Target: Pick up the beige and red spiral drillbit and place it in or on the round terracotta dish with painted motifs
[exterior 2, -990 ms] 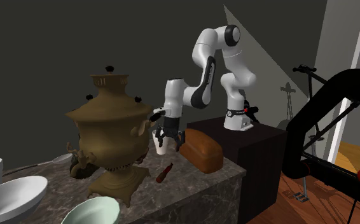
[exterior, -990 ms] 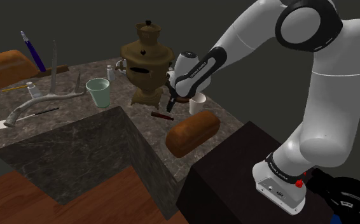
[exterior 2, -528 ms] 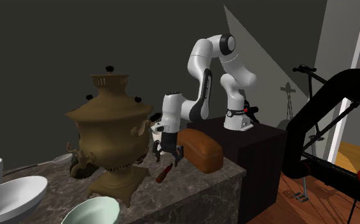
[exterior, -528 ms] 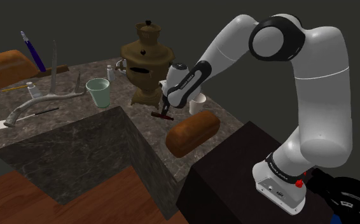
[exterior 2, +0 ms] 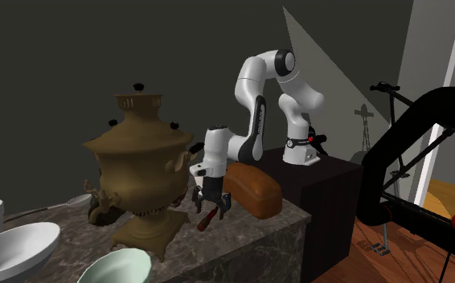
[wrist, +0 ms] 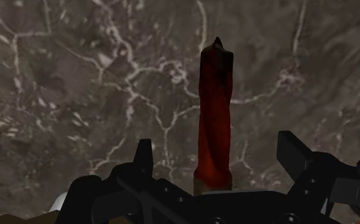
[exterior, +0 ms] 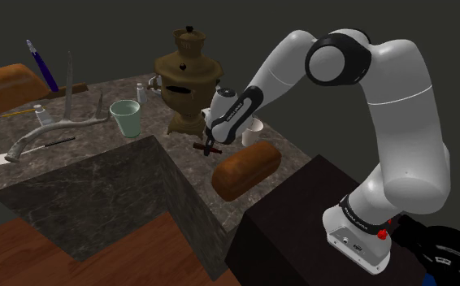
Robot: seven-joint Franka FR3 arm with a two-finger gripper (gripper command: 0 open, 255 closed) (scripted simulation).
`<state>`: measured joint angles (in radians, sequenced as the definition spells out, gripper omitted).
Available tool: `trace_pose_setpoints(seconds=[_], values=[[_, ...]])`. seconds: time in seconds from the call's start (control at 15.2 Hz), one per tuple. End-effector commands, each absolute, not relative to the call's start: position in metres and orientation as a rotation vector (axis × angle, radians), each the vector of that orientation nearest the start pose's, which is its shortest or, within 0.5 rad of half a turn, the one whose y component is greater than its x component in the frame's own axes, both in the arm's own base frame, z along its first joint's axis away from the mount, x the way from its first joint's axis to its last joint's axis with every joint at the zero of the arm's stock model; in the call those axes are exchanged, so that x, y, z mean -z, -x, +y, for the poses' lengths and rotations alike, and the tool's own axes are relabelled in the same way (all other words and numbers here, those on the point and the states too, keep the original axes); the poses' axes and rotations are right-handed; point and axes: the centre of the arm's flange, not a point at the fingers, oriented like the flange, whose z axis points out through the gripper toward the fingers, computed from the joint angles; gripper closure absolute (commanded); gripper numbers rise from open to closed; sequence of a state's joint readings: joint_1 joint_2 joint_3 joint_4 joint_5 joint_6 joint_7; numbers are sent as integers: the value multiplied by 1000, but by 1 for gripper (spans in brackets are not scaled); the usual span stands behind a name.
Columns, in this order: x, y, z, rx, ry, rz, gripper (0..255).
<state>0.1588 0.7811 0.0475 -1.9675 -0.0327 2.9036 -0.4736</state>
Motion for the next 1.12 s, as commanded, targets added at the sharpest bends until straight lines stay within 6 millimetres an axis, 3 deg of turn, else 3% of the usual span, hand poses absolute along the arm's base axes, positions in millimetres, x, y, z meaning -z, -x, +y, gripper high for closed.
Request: trace_pose_setpoints(seconds=[0.0, 0.26, 0.33, 0.92, 1.06], values=[[-84, -595, 126, 248, 2944, -1066, 0], [-84, -595, 126, 248, 2944, -1066, 0], [-84, -595, 126, 248, 2944, -1066, 255], [-84, -595, 126, 248, 2944, -1066, 255], [-94, -595, 126, 248, 2944, -1066, 255]])
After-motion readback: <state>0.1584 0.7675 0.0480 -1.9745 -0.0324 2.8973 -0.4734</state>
